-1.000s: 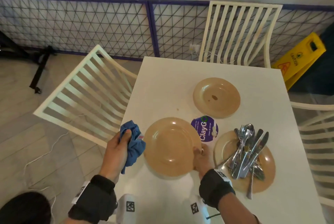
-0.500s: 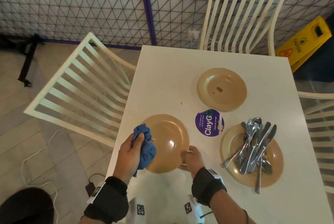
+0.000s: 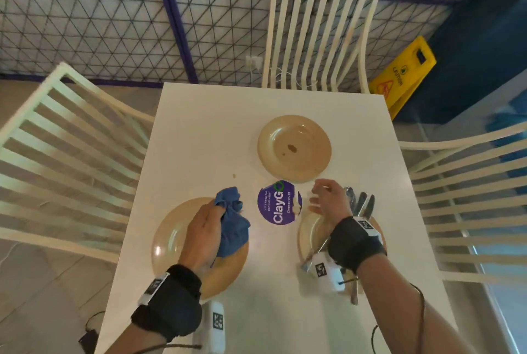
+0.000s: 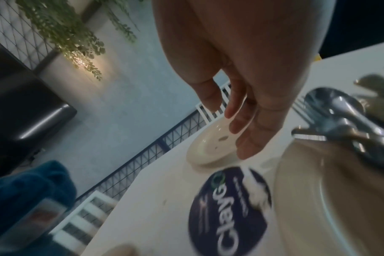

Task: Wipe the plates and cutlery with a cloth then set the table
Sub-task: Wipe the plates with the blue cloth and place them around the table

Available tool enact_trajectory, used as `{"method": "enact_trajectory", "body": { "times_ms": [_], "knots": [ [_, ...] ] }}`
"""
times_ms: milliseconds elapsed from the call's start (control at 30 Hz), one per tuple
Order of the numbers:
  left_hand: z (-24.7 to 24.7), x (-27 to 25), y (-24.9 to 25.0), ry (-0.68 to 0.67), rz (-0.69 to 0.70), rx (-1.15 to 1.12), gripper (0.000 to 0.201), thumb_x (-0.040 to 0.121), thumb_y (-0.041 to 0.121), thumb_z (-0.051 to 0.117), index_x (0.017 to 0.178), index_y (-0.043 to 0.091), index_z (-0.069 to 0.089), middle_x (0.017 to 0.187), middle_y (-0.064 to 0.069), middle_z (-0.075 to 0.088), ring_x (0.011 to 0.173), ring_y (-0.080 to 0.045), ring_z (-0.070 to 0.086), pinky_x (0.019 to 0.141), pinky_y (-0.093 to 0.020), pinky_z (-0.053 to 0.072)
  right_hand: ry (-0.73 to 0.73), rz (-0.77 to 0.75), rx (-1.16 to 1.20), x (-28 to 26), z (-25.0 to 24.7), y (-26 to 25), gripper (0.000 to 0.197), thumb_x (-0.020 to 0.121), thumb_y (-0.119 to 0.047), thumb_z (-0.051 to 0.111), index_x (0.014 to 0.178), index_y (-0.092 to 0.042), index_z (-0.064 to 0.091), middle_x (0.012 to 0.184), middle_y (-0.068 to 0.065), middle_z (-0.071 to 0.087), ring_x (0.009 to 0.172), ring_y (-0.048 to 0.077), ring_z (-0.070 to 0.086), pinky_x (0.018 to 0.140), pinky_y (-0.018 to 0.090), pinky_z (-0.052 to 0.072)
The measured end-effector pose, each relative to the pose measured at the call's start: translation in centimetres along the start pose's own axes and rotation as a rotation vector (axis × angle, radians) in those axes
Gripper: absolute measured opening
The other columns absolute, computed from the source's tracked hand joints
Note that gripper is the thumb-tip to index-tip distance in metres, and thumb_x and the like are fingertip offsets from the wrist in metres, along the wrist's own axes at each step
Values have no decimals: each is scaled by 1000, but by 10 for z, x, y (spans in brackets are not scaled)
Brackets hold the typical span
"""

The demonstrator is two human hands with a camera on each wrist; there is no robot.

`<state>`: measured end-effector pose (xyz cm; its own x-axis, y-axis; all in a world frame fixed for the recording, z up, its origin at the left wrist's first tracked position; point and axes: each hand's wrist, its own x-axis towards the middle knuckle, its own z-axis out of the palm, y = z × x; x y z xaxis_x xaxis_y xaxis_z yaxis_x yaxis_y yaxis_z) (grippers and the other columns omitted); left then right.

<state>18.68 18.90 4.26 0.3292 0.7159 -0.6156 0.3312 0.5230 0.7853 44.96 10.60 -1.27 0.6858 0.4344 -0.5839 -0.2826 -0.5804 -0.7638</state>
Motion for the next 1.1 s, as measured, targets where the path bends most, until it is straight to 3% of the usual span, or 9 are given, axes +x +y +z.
{"method": "enact_trajectory", "body": {
  "times_ms": [100, 200, 400, 600, 733, 833, 900, 967, 1100],
  "knots": [
    [8, 10, -2, -15, 29, 36, 26, 104, 25, 45, 108, 17, 70, 102, -1, 73, 95, -20, 68, 81, -34, 55, 102, -47, -103, 30, -7, -23, 25, 97, -20, 53, 120, -14, 60, 106, 9, 66, 84, 24, 65, 85, 48, 60],
    [42, 22, 5, 5, 97, 113, 39, 93, 39, 48, 123, 24, 66, 121, -2, 71, 114, -22, 66, 105, -50, 50, 142, -49, -228, 81, -19, -40, 37, 89, -24, 57, 126, -18, 59, 122, 12, 65, 102, 31, 66, 94, 49, 56],
    [93, 48, 22, 56, 183, 244, 24, 105, 14, 46, 113, 20, 68, 111, -2, 72, 106, -17, 66, 89, -30, 51, 12, 53, -297, 146, -14, -47, 60, 92, -25, 56, 147, -12, 39, 142, 17, 50, 119, 38, 59, 101, 49, 52],
    [132, 73, 35, 57, 247, 356, 28, 104, 13, 49, 124, 31, 56, 107, 16, 66, 96, 11, 59, 74, -1, 45, -104, 87, -206, 173, -13, -43, 50, 84, -16, 60, 134, -12, 54, 116, 16, 68, 100, 38, 67, 83, 50, 61],
    [161, 86, 47, 30, 323, 496, 27, 103, 21, 53, 128, 31, 53, 111, 10, 65, 99, -8, 62, 76, -9, 44, -269, 165, 126, 159, -22, -43, 39, 99, -4, 53, 137, -13, 48, 120, 16, 60, 99, 34, 60, 65, 40, 54],
    [186, 99, 61, 27, 448, 593, 33, 103, 21, 52, 135, 25, 54, 125, 4, 63, 112, -15, 60, 91, -24, 46, -366, 132, 239, 136, -34, -45, 39, 101, -4, 50, 136, -20, 44, 116, 12, 61, 88, 26, 62, 63, 37, 53],
    [208, 105, 68, 37, 555, 654, 36, 102, 21, 51, 138, 21, 53, 135, -1, 58, 121, -18, 56, 102, -31, 45, -400, 100, 302, 118, -45, -46, 34, 100, -1, 47, 122, -27, 48, 107, 12, 64, 82, 24, 63, 63, 37, 54],
    [229, 105, 65, -28, 642, 770, 40, 104, 24, 49, 144, 18, 49, 147, -5, 49, 134, -22, 47, 112, -39, 40, -402, 51, 374, 100, -55, -47, 36, 101, 2, 42, 111, -31, 49, 103, 15, 64, 81, 23, 64, 62, 35, 56],
    [243, 83, 35, -125, 659, 1181, 55, 106, 42, 22, 159, 27, 22, 168, -1, 23, 155, -30, 15, 123, -53, 19, -321, -42, 549, 70, -86, -49, 29, 106, -1, 35, 121, -19, 51, 118, 20, 66, 90, 21, 72, 70, 28, 61]
  ]
}}
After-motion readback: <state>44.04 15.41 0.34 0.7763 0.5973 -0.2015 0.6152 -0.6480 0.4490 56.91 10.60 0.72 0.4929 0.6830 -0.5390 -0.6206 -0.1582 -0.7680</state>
